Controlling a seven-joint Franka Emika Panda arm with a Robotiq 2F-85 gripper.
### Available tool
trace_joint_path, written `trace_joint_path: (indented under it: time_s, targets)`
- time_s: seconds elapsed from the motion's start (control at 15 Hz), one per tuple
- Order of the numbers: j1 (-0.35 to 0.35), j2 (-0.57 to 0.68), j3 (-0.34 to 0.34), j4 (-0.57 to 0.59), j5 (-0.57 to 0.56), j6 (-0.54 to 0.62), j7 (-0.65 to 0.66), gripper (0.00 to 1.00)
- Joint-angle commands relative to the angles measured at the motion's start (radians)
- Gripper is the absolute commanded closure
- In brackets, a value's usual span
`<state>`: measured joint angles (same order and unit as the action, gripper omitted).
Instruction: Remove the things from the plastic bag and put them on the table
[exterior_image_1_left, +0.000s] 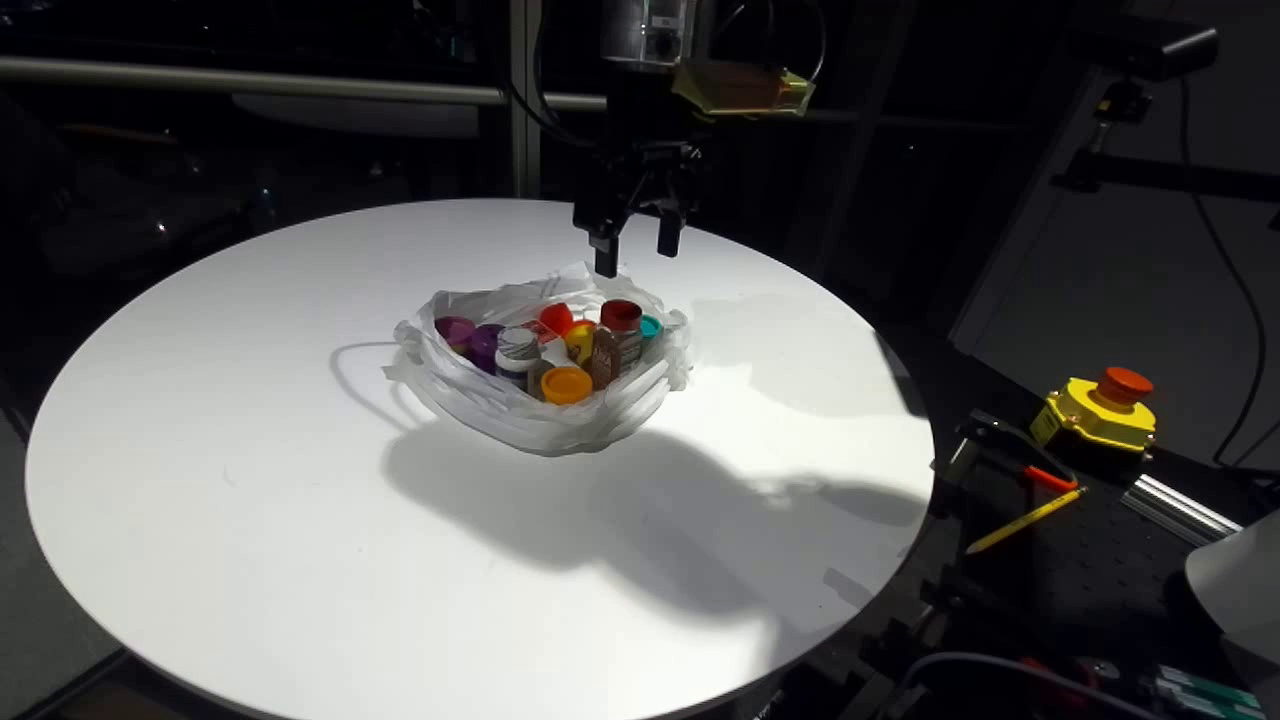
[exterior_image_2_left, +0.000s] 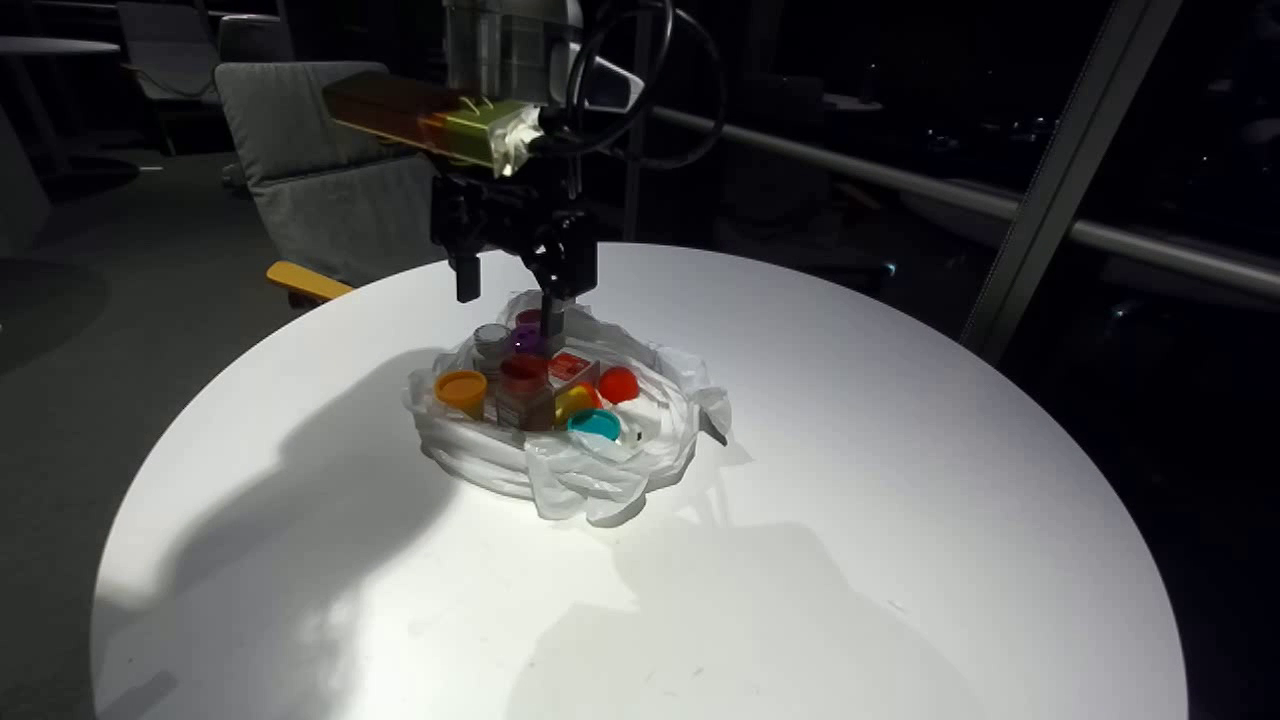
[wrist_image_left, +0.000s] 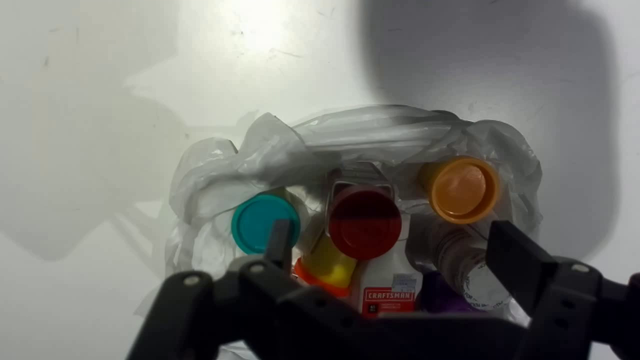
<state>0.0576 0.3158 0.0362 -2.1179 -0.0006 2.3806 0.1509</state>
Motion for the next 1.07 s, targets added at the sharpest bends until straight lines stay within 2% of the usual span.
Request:
trace_joint_path:
  time_s: [0.0, 0.53, 0.6, 0.67, 0.73, 1.0]
  targets:
    - [0.024, 0.026, -0.014, -0.016, -0.030, 0.063, 0.038, 0.00]
    - [0.041, 0.122, -0.052, 0.007, -0.072, 0.153, 0.087, 0.00]
    - [0.039, 0.131, -0.052, 0.011, -0.065, 0.157, 0.081, 0.25]
    - [0.035, 0.138, -0.050, 0.013, -0.059, 0.163, 0.069, 0.26]
    - [0.032, 0.140, -0.046, 0.013, -0.053, 0.169, 0.059, 0.32]
    - [0.032, 0.145, -0.039, 0.008, -0.048, 0.200, 0.046, 0.65]
